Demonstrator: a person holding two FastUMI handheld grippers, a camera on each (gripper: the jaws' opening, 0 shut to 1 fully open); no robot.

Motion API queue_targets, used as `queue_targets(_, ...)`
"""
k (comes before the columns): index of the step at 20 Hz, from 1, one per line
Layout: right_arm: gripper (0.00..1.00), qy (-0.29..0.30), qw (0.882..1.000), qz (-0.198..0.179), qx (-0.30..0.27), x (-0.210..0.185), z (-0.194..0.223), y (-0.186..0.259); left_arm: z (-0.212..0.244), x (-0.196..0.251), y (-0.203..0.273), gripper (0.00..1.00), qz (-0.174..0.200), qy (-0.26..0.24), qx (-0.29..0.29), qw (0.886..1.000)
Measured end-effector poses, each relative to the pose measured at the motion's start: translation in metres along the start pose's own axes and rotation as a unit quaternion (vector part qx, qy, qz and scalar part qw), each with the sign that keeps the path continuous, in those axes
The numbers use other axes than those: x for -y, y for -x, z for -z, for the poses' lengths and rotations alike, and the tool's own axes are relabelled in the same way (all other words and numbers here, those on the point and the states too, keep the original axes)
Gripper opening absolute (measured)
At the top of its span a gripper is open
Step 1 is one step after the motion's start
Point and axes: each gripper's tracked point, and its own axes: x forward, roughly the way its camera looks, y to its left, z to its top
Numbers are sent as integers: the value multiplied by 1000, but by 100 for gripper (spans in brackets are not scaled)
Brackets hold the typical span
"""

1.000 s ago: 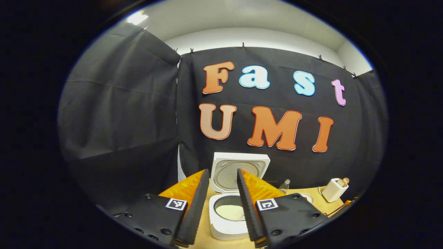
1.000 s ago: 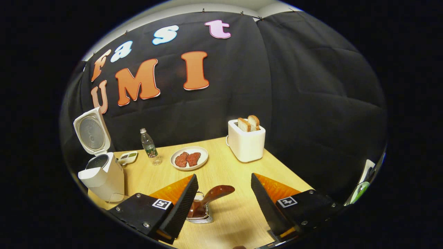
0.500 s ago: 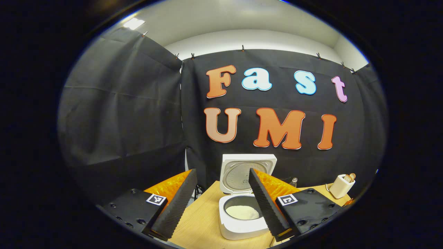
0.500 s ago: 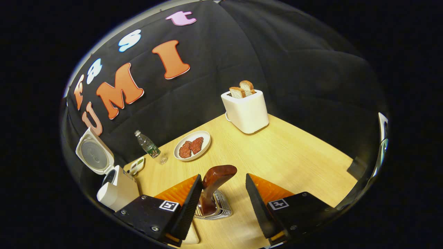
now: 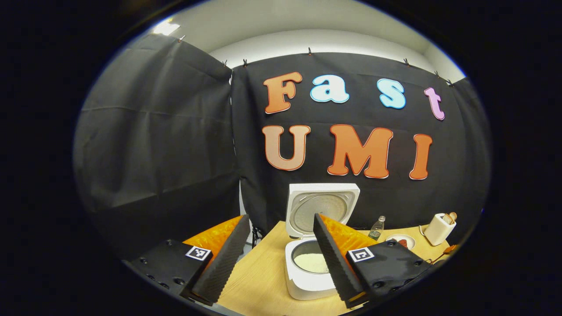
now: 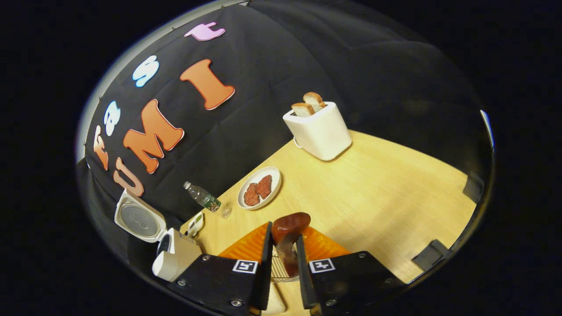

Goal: Close the left gripper, press the button to open the rice cooker; take a wooden spoon from the chopstick holder with the right hand, scoop a spoonful of rice and pour it into the rice cooker, then put the wooden spoon back into the chopstick holder.

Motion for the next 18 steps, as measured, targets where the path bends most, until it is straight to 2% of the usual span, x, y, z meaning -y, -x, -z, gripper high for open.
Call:
queue_targets(3,17,17,1000,15,14,-3,-2,1,-3,-3,-4,98,9,-3,4,1000)
queue_targets(9,15,73,995,17,61,-43,-29,30,-13,-20,-11,100,27,5,23,999)
queue_targets(10,15,80,994,13,73,-54,-35,38,-9,-24,-13,98,29,3,19,999)
queue_targets(14,15,118,987,-18,103,-103,-42,73,0,-36,-20,100,39,8,6,999)
queue_targets(15,15,131,985,-27,105,-114,-37,80,3,-40,-21,98,41,11,4,999)
queue_targets(18,15,175,977,-62,102,-150,-14,96,9,-46,-23,100,54,19,0,998)
